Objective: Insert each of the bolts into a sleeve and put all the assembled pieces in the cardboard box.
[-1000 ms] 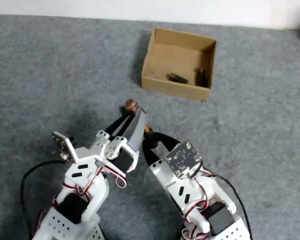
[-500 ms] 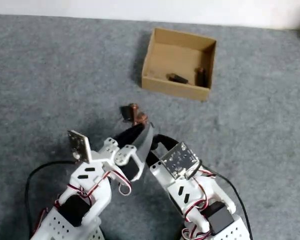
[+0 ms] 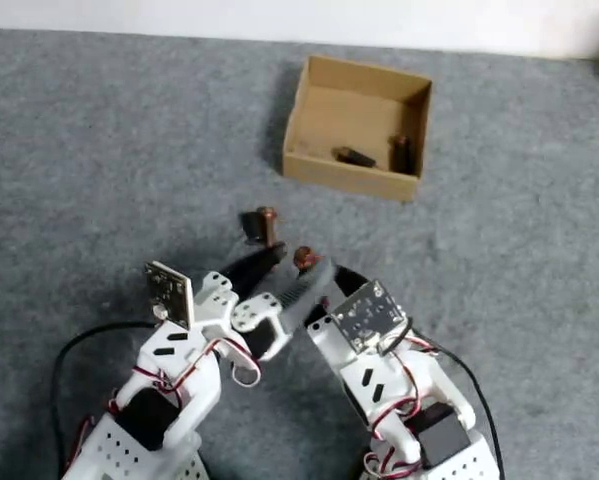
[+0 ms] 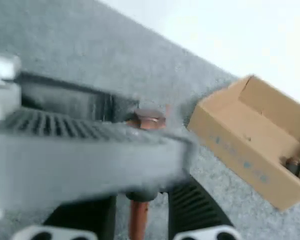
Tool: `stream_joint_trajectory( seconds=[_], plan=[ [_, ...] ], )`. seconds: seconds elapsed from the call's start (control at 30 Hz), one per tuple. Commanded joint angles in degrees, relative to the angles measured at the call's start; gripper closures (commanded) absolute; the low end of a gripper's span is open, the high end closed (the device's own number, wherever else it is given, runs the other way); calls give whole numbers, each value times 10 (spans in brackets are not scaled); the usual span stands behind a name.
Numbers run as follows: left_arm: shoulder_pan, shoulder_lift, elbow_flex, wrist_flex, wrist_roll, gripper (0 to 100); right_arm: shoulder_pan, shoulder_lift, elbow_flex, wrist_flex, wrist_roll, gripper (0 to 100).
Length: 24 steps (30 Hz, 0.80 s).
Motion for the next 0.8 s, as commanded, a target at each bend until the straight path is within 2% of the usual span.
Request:
stream_joint_trajectory(
  seconds=[0.0, 0.1, 0.17, 0.27, 0.37, 0.43, 0.53, 0.6, 0.7, 0.77],
  plan=[
    [-8, -7, 9, 0, -1, 605, 8, -7, 0, -3, 7, 993],
    [-16, -9, 7, -4, 3, 645, 8, -7, 0, -3, 7, 993],
    [-32, -9, -15, -11, 36, 665, 9, -7, 0, -3, 7, 993],
    [-79, -9, -70, -12, 88, 694, 9, -7, 3, -3, 7, 993],
    [-141, -7, -97, 4, 74, 747, 9, -7, 15, -3, 10, 993],
    [-171, -7, -100, 59, 25, 803, 14, -7, 17, -3, 10, 993],
    [-214, -7, -92, 111, -158, 878, 38, -7, 22, -6, 8, 993],
    [-201, -7, -71, 106, -251, 916, 47, -7, 25, -7, 8, 993],
    [-171, -7, -38, 92, -319, 985, 49, -7, 26, -7, 7, 993],
    [-167, -7, -27, 92, -345, 991, 49, -7, 27, -10, 7, 993]
  ],
)
